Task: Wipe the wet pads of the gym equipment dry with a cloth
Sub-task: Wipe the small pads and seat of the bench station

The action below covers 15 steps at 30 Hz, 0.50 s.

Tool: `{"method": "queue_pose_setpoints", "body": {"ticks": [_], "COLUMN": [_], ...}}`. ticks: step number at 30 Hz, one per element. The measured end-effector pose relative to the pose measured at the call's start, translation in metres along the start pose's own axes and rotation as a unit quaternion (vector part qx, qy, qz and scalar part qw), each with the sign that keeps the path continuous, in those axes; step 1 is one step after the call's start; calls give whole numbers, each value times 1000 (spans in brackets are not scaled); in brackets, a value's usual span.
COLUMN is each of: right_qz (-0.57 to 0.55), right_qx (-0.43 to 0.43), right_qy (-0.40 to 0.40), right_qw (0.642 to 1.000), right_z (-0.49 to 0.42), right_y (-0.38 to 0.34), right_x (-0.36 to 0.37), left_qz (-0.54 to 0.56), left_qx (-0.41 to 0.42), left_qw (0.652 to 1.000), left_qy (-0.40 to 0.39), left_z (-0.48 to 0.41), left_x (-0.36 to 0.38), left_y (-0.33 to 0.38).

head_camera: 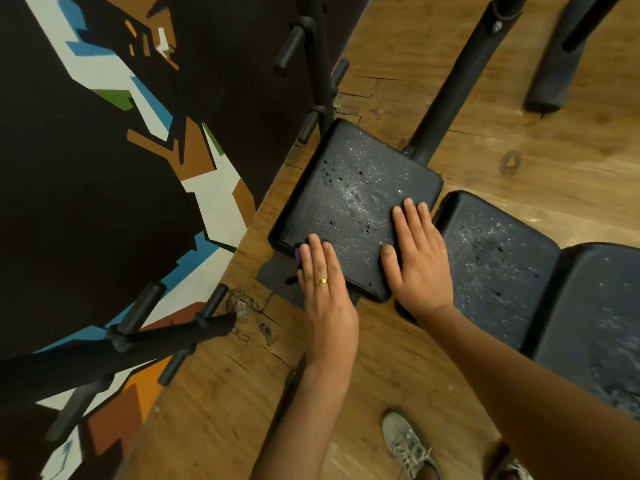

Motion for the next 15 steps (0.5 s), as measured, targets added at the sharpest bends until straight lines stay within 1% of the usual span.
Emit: {"method": "queue_pose_setpoints", "body": {"ticks": [3,5,11,13,15], "right_qz": [-3,-3,17,5,-9], "right_qx": [1,0,6,41,125], "right_qy": [-5,-8,-44,-14,29], "right_qw": [1000,1000,999,999,992], "right_z": [0,0,-2,1,14], "right_y": [0,0,3,19,52], "right_x": [0,0,-8,-26,-46], "left_qz": [-29,-44,-79,-66,-35], "left_qx": [67,97,97,96,91], "left_qw": [997,994,990,990,992], "left_qy": [-20,-40,-69,-73,-83], "left_z": [16,19,16,16,17], "left_x": [8,10,14,13,10], "left_y": [6,4,2,3,5]}}
Point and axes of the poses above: each hand's wrist, its own z-axis away from the middle knuckle, its own x-axis out of the palm, y = z × x, the point moved 8 cm from there along -z, towards the middle knuckle, and after that the axes turned 5 degrees about y, right-handed, at the moved point
